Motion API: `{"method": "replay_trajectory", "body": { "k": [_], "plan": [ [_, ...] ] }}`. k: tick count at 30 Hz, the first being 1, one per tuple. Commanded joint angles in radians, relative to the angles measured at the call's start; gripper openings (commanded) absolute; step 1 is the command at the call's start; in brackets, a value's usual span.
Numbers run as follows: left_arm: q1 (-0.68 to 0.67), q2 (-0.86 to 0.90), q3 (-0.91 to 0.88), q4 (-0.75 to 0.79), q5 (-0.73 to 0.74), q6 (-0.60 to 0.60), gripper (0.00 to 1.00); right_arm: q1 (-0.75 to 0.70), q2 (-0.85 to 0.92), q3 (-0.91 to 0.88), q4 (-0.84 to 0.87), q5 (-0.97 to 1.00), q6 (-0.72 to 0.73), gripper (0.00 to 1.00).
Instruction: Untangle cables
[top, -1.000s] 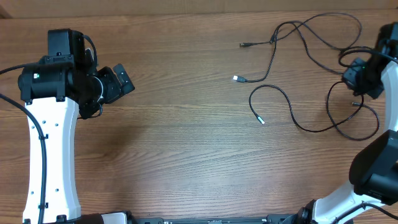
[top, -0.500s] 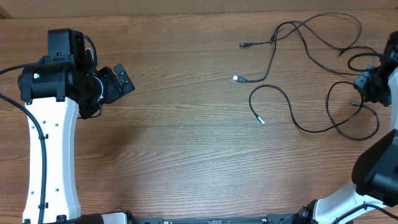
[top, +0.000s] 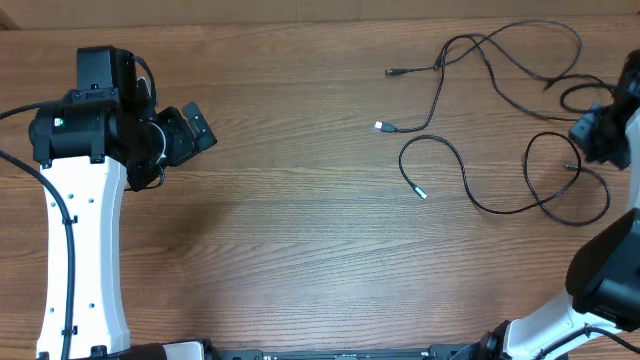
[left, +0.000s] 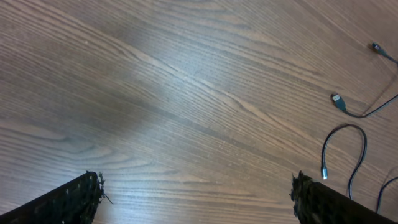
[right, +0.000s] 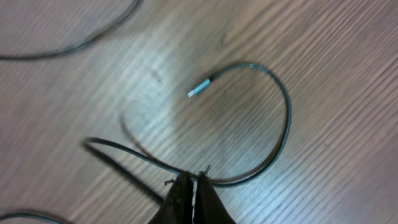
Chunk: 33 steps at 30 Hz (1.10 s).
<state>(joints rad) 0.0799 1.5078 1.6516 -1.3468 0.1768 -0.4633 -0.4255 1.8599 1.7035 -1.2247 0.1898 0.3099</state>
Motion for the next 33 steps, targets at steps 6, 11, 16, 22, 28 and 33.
{"method": "replay_trajectory", "body": {
  "k": [6, 11, 16, 22, 28, 33],
  "plan": [
    [-0.004, 0.009, 0.006, 0.017, 0.008, 0.011, 1.0, -0.001, -0.011, 0.124, -0.183, -0.042, 0.004, 0.04],
    [-0.004, 0.009, 0.006, 0.013, 0.008, 0.012, 1.0, -0.001, -0.01, 0.049, -0.179, -0.047, 0.005, 0.04],
    [-0.004, 0.009, 0.006, 0.009, 0.008, 0.012, 1.0, -0.001, -0.01, -0.033, -0.125, -0.045, 0.004, 0.04],
    [-0.004, 0.009, 0.006, 0.007, 0.008, 0.014, 1.0, -0.002, -0.01, -0.096, -0.062, -0.045, 0.004, 0.06],
    [-0.004, 0.009, 0.006, 0.006, 0.008, 0.014, 1.0, -0.002, -0.005, -0.161, 0.004, -0.015, 0.005, 0.09],
    [-0.004, 0.009, 0.006, 0.0, 0.008, 0.015, 1.0, -0.005, -0.002, -0.225, 0.121, 0.058, 0.037, 0.11]
  ]
}}
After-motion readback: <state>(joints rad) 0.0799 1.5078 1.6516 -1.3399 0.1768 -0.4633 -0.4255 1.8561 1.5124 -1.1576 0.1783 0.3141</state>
